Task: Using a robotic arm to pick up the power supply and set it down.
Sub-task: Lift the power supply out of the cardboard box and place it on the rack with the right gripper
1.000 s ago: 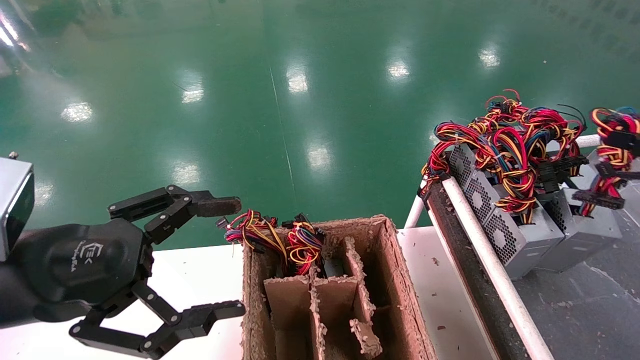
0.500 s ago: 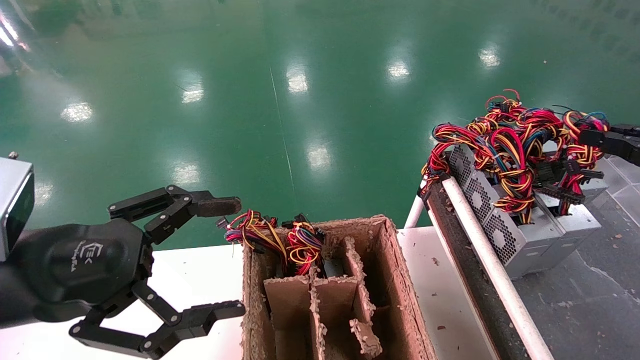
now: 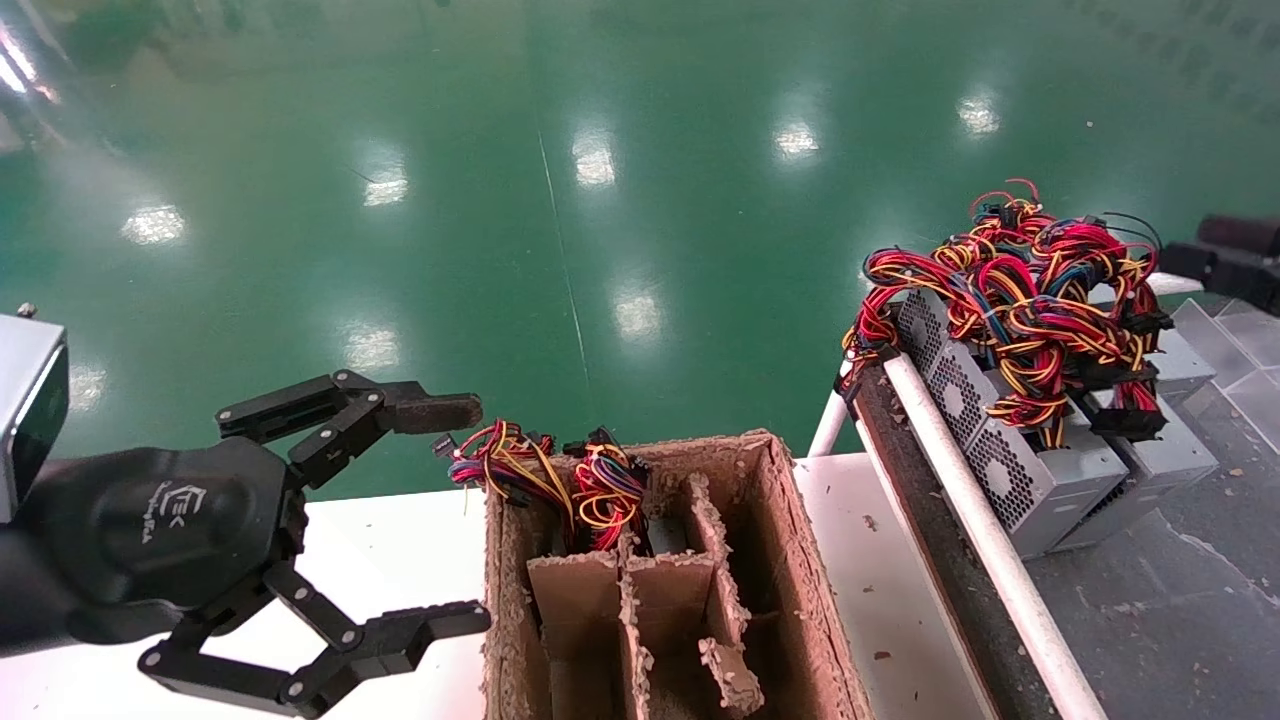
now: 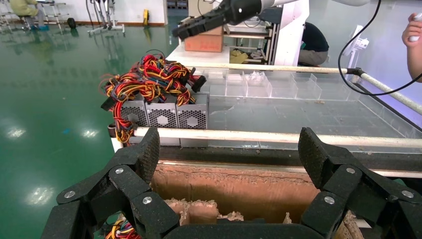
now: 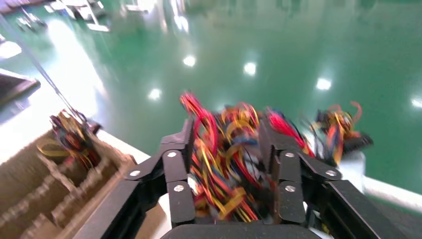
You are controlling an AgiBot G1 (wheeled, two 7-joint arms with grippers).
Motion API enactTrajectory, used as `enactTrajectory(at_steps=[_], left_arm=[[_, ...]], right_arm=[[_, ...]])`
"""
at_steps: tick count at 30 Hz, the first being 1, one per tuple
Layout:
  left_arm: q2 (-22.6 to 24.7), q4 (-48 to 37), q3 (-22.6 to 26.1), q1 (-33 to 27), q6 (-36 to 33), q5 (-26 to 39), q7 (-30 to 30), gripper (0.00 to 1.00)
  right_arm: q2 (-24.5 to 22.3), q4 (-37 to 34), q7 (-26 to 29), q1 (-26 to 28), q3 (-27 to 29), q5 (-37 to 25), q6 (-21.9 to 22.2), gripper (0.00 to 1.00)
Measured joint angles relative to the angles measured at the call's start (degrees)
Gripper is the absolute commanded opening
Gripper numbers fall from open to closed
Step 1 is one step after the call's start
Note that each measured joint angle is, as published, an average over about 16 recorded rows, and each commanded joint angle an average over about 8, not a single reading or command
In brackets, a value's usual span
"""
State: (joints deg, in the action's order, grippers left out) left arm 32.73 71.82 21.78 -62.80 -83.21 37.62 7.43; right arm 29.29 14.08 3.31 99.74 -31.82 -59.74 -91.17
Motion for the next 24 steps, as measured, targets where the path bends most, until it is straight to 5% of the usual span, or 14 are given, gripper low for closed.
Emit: enactTrajectory(at_steps=[24], left_arm=[[0.0,-0.01,0.0,0.0,0.01,-0.01,0.0,1.0]], right_arm=[[0.48,5.57,0.81,-3.66,1.57,2.07,0.45,1.0]])
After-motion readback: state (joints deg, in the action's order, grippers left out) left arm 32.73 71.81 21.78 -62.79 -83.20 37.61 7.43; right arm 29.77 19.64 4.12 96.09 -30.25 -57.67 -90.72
